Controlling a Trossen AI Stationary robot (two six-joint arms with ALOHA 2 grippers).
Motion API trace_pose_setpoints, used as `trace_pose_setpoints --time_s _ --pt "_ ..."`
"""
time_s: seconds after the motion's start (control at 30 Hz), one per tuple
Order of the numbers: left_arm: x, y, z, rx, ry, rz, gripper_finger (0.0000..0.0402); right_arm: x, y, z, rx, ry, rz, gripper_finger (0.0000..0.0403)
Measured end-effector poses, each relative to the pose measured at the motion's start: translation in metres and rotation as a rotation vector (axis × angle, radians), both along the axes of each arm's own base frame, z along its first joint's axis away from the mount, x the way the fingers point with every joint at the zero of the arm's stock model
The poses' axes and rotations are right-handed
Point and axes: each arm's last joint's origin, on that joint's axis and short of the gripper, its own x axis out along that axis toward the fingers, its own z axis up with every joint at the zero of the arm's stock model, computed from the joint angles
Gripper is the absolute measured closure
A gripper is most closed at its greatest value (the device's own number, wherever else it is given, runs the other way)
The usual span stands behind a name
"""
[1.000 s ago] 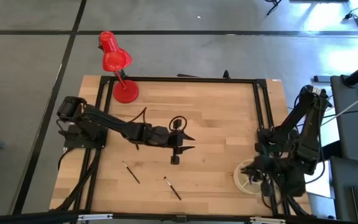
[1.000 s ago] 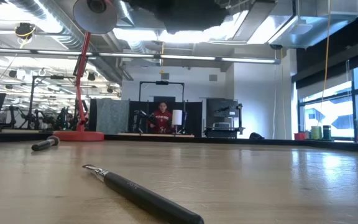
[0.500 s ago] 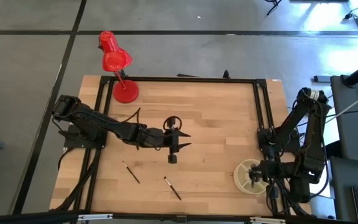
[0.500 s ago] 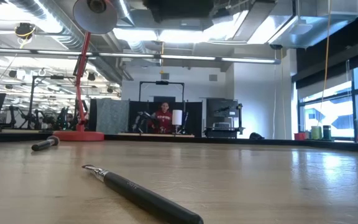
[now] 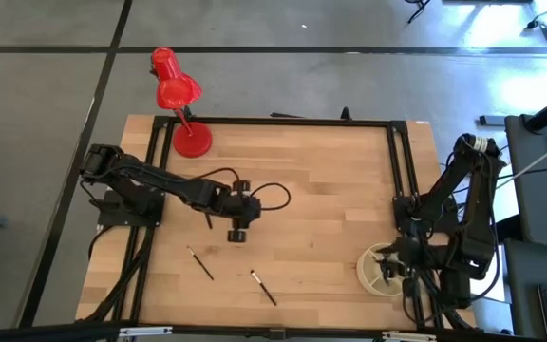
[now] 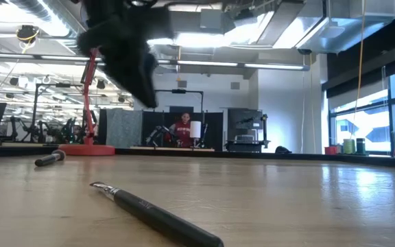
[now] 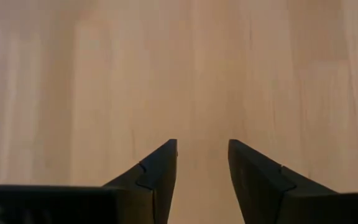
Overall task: Pick & Place Makeup Supplies
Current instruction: Put the makeup brush into the organizer
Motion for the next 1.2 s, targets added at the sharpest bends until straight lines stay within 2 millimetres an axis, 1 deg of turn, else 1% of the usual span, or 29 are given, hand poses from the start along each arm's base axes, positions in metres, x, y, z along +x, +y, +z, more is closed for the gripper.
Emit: trace_pose_setpoints --time_s 0.07,0.17,0.23,0.33,0.4,0.47,0.53,0.6,0.7,0.77,0.83,0.93,1.07,1.2 --pt "-0.005 0.001 -0.002 -0.006 0.053 0.015 0.0266 0.005 -0.001 0.009 -0.072 -0.079 0.005 0.0285" --pt "-0.015 0.005 -0.007 -0.012 0.149 0.116 0.0269 0.013 -0.004 0.023 -0.17 -0.193 -0.02 0.0284" --pt "-0.024 0.01 -0.009 -0.034 0.235 0.238 0.0269 0.017 -0.006 0.032 -0.214 -0.256 -0.054 0.0284" --pt "-0.038 0.025 -0.011 -0.067 0.34 0.523 0.0267 0.025 -0.01 0.042 -0.242 -0.331 -0.125 0.0284" --pt "-0.045 0.038 -0.011 -0.038 0.345 0.749 0.0266 0.03 -0.013 0.049 -0.244 -0.393 -0.191 0.0284" --pt "-0.049 0.05 -0.01 0.0 0.317 0.922 0.0265 0.037 -0.016 0.059 -0.257 -0.452 -0.26 0.0284" --pt "-0.053 0.06 -0.011 0.045 0.288 1.026 0.0265 0.044 -0.021 0.069 -0.246 -0.455 -0.306 0.0284" --pt "-0.055 0.065 -0.013 0.111 0.241 1.087 0.0263 0.049 -0.026 0.074 -0.234 -0.458 -0.346 0.0284" --pt "-0.062 0.067 -0.022 0.153 0.228 1.141 0.0254 0.057 -0.031 0.072 -0.231 -0.456 -0.395 0.0284" --pt "-0.067 0.067 -0.031 0.098 0.282 1.163 0.0247 0.061 -0.035 0.065 -0.24 -0.431 -0.41 0.0284" --pt "-0.071 0.065 -0.038 -0.001 0.356 1.173 0.024 0.065 -0.037 0.055 -0.245 -0.392 -0.415 0.0284" --pt "-0.076 0.064 -0.045 -0.058 0.394 1.198 0.0227 0.07 -0.042 0.051 -0.262 -0.374 -0.44 0.0284" --pt "-0.078 0.065 -0.048 -0.073 0.371 1.275 0.0204 0.075 -0.047 0.051 -0.257 -0.361 -0.47 0.0284" --pt "-0.074 0.067 -0.051 -0.108 0.278 1.382 0.0174 0.078 -0.051 0.051 -0.257 -0.361 -0.496 0.0284"
